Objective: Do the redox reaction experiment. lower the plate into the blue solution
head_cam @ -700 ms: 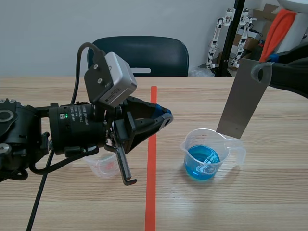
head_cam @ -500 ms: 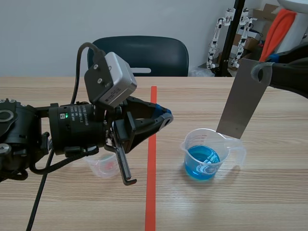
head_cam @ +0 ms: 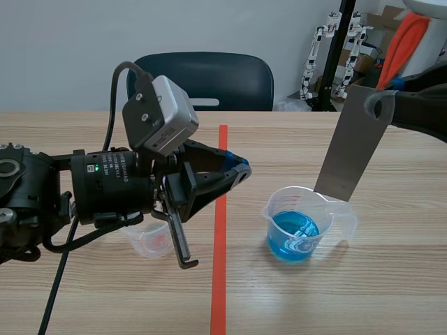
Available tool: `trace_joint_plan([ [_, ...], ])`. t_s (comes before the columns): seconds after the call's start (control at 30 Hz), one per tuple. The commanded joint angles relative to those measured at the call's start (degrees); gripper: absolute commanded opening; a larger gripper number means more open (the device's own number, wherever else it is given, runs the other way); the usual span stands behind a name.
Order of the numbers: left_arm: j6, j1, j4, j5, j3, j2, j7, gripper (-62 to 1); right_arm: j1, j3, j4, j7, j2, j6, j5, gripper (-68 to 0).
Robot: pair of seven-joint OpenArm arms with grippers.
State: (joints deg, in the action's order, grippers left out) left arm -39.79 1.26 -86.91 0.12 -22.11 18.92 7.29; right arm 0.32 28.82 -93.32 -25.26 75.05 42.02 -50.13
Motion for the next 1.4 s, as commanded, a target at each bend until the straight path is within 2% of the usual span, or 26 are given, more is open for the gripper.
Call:
trace_joint_plan([
  [0.0,-0.09,-0.11,-0.87,-1.01,-0.44,-0.15,0.63,-58.1,1.09,-1.33,-0.85,-1.03,0.5,0.02,-0.81,-66.9],
  [0.73,-0.09,-0.15,-0.87,-0.98,-0.44,0.02,0.63,-58.1,1.11,-1.33,-0.85,-1.07,0.44,0.0,-0.83,-66.9],
  [1.17,-0.09,-0.26,-0.9,-1.01,-0.33,0.02,0.68,-58.1,1.14,-1.33,-0.85,-0.15,-2.34,-0.46,0.72,-66.9],
  [1.37,-0.09,-4.37,-2.01,-1.25,1.49,2.89,7.04,-58.2,1.33,-1.33,-0.83,0.09,-3.52,-1.14,0.9,-66.9],
])
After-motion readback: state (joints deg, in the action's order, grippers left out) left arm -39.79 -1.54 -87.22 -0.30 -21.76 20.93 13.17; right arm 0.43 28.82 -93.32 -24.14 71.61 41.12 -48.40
